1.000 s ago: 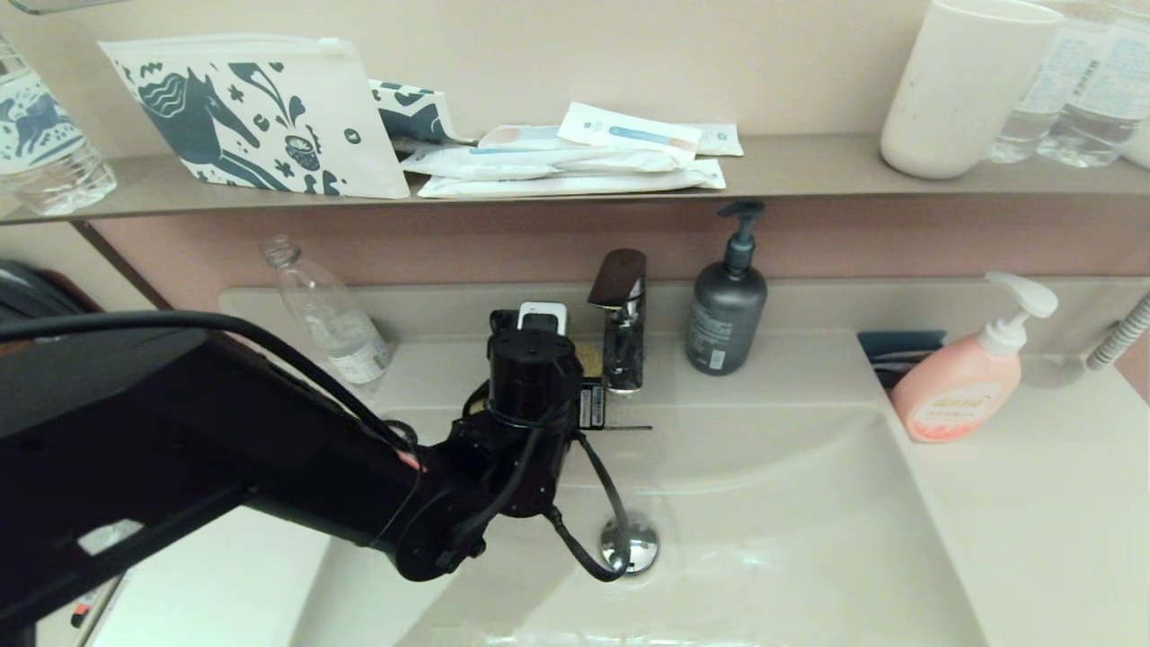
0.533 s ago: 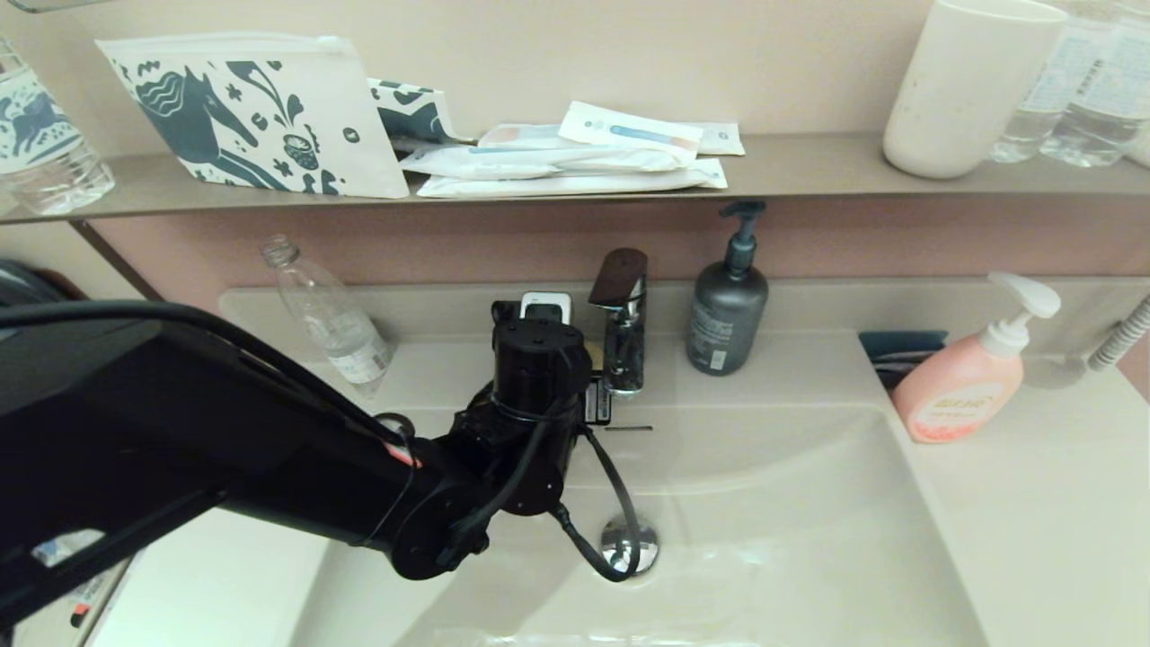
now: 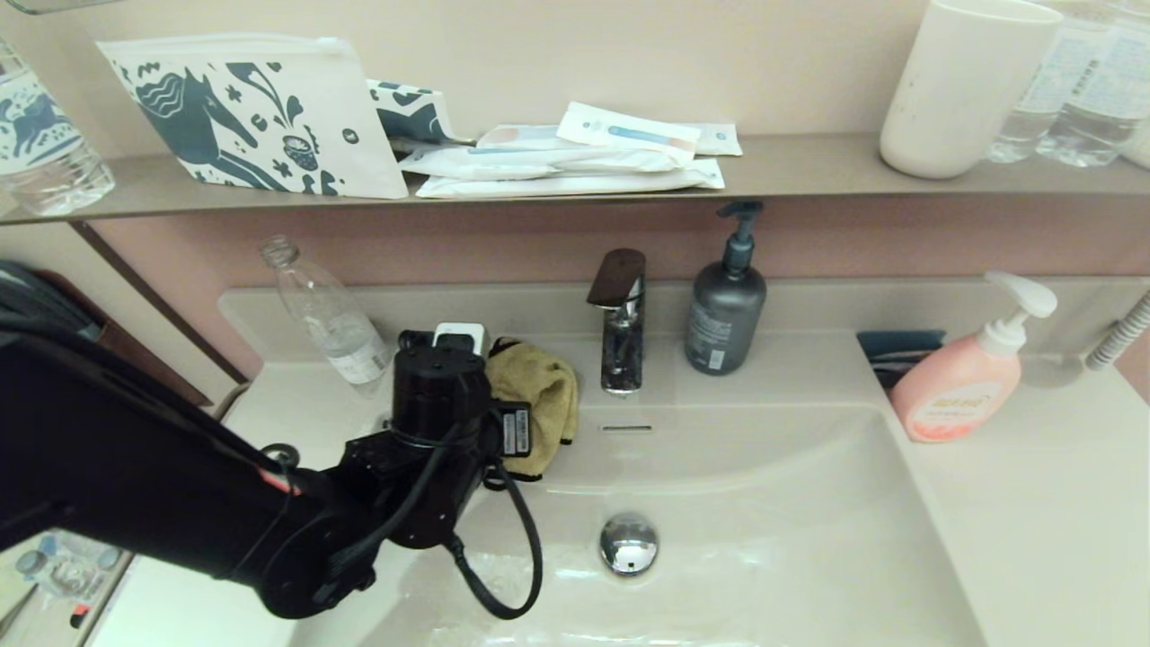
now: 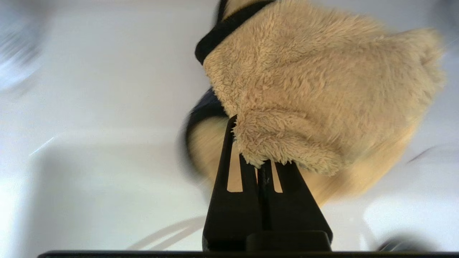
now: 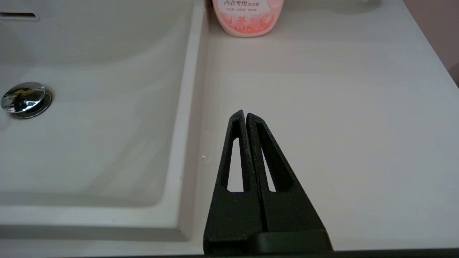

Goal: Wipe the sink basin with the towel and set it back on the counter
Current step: Wipe the sink

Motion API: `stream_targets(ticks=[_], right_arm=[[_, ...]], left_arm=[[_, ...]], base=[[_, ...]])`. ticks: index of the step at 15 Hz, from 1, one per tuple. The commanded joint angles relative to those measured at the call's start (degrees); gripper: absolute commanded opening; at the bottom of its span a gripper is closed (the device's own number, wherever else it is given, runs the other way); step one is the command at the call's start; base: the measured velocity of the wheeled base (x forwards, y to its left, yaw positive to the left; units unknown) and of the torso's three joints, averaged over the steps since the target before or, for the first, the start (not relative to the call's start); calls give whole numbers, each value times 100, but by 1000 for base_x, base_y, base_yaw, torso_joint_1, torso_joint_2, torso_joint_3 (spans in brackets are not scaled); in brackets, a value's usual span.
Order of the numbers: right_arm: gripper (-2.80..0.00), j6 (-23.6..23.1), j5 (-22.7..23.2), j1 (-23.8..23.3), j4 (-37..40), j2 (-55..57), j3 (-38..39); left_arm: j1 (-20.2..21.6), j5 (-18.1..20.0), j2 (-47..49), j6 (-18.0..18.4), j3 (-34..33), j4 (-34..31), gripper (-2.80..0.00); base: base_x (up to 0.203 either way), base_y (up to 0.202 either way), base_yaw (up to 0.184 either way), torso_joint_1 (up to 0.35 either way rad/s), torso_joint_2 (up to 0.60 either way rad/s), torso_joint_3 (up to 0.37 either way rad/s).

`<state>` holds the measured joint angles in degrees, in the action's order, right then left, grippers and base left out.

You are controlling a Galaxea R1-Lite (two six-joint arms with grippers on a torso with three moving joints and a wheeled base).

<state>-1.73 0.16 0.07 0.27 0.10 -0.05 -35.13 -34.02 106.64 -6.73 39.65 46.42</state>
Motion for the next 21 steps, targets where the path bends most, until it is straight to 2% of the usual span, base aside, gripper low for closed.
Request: stream_targets(ticks=[1,5,7,8,12,14,16,18,21], right_arm=[[-280,-3,2,1,0,-1,-3],[-280,-3,2,1,0,-1,-4],[-280,-3,2,1,0,-1,5],[-280,-3,2,1,0,-1,-1],[-280,-3,2,1,0,-1,-3],[-280,-3,2,1,0,-1,-4],[-280,-3,2,1,0,-1,5],[-280,-3,2,1,0,-1,-2],[-280,-3,2,1,0,-1,0]], left_arm=[[162,2,-670,-34,-684,3,-280],[373,-28,-1732,42,-1736,-182,-280],[451,-26,-2354,104,-1930,-671,-280],[465,-22,-2758,111,-1934,-1154,-280],[663,29,-4261,91,-1435,-3685,-280],[1202,239,-4756,86,-941,-4924,-280],[1728,661,-5003,91,-522,-6045,-280],[2213,910,-5041,106,-204,-6727,-280],[2388,977,-4950,298,146,-7133,-280]], base=[[0,0,0,0,0,0],[0,0,0,0,0,0],[0,0,0,0,0,0],[0,0,0,0,0,0],[0,0,0,0,0,0],[0,0,0,0,0,0],[0,0,0,0,0,0],[0,0,0,0,0,0],[0,0,0,0,0,0]])
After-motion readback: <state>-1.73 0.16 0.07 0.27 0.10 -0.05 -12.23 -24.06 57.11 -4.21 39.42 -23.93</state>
